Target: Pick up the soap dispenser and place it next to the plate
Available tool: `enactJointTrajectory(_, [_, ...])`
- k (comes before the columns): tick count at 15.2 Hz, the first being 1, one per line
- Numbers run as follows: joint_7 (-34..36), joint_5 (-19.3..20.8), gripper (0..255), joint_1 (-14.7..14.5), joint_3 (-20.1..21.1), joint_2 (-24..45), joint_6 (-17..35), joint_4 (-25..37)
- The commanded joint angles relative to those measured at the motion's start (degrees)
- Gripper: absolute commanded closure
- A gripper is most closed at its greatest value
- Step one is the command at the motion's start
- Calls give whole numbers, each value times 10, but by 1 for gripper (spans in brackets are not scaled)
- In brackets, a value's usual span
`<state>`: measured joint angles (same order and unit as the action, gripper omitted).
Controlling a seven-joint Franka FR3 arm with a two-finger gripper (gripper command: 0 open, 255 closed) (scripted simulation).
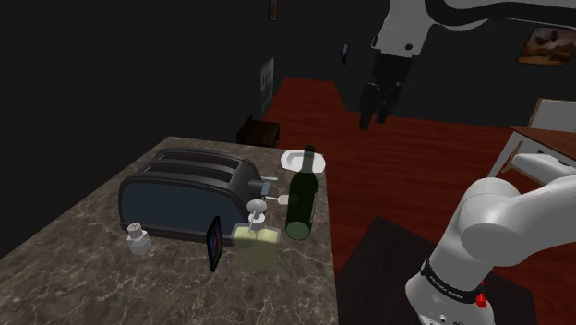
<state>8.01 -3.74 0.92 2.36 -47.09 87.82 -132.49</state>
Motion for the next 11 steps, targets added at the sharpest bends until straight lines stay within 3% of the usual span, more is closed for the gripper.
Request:
enactJointTrajectory(1, [0, 0, 0, 0, 0, 0, 0, 0])
enactJointTrajectory(11, [39, -62, 0, -44, 80, 30, 193, -128])
